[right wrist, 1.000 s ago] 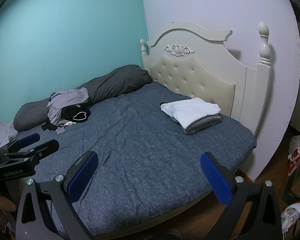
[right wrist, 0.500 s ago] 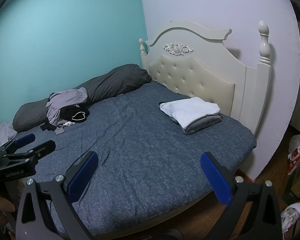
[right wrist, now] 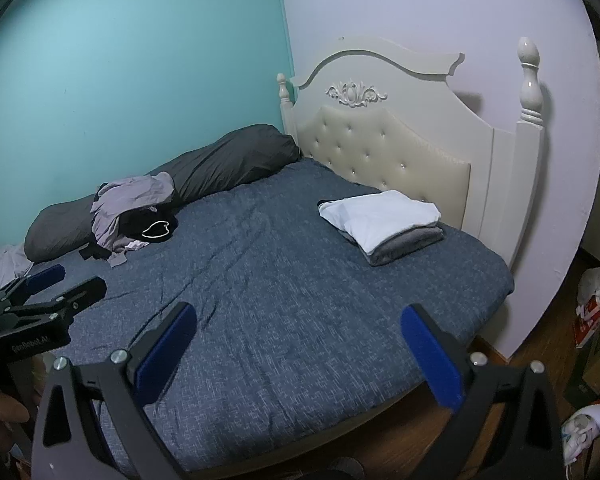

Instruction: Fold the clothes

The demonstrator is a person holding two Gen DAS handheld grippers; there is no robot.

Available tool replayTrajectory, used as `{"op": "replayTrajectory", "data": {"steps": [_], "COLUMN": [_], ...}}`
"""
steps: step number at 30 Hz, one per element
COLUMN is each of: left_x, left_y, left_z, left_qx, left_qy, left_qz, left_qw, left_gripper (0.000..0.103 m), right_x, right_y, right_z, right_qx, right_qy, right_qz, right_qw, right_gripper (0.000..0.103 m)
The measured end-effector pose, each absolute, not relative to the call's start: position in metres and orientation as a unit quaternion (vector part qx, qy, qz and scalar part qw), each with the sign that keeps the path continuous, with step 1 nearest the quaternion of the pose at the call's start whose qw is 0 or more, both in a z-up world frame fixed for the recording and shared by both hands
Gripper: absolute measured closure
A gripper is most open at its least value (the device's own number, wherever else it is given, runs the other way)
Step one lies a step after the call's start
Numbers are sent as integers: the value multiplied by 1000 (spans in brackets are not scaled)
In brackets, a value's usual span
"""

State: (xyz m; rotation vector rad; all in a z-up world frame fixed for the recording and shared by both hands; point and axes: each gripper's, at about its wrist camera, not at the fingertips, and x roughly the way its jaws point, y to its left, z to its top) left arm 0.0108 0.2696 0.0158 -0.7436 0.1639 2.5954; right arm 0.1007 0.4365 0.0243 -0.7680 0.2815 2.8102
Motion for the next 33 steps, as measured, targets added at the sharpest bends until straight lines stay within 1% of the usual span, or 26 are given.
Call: {"op": "replayTrajectory", "data": {"steps": [33], "left_x": [7], "left_y": [268], "left_z": [15], "left_qx": [-270], "left_qy": [54], "left_qz": [935], "left_qw": [222], "left_gripper": [0], "right_x": [99], "right_y": [435], "right_z": [22], "right_qx": [-262], "right_qy": [95], "right_qz": [955], "right_qw": [107], "right_gripper": [0]}}
